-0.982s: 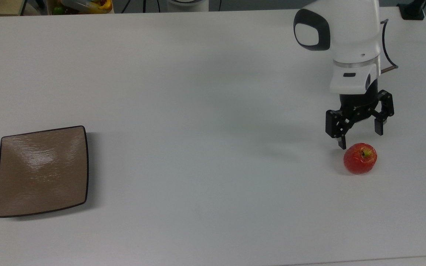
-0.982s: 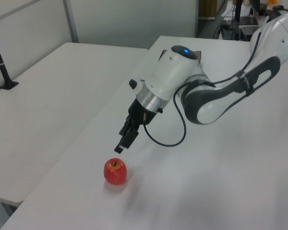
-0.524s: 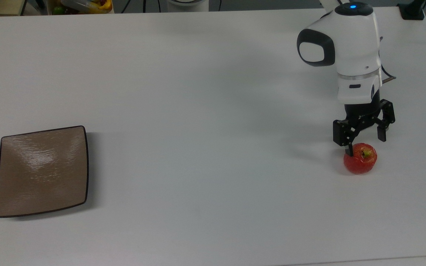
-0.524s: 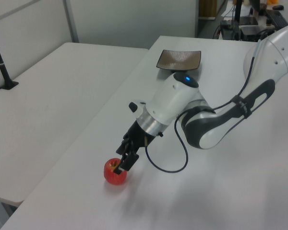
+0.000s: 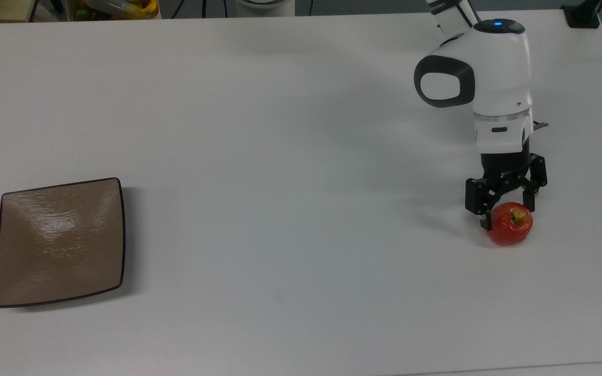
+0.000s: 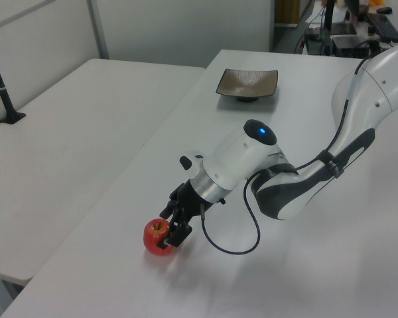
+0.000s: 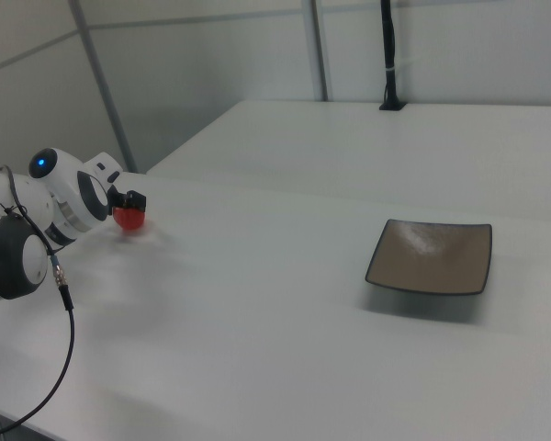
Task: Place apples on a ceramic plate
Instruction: 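Close the gripper around the red apple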
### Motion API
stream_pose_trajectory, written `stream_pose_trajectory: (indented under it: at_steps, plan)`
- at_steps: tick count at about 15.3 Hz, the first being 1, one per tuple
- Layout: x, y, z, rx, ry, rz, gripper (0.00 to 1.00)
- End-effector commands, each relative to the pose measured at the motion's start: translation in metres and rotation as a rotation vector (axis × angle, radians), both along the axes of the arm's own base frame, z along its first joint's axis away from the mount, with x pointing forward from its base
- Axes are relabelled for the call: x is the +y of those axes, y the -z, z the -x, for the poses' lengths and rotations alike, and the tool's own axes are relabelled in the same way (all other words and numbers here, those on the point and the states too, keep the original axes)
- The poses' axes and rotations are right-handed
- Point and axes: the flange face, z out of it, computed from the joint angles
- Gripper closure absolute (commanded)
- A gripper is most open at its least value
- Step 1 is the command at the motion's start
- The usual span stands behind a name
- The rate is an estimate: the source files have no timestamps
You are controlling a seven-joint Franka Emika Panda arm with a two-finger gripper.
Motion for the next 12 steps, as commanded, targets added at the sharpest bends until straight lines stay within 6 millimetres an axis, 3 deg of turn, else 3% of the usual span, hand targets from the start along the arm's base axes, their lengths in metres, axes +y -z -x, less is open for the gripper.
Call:
stream_pose_trajectory:
  at_steps: [1,5,8,12]
  plan:
    - [-0.001,0.000,-0.004,-0.065,0.006,0.031,0.18]
    - [-0.001,0.005,-0.002,-0.062,0.000,0.045,0.69]
    - [-0.002,0.005,-0.002,-0.060,0.002,0.045,0.77]
    - [-0.013,-0.003,-0.009,-0.063,0.020,0.043,0.77]
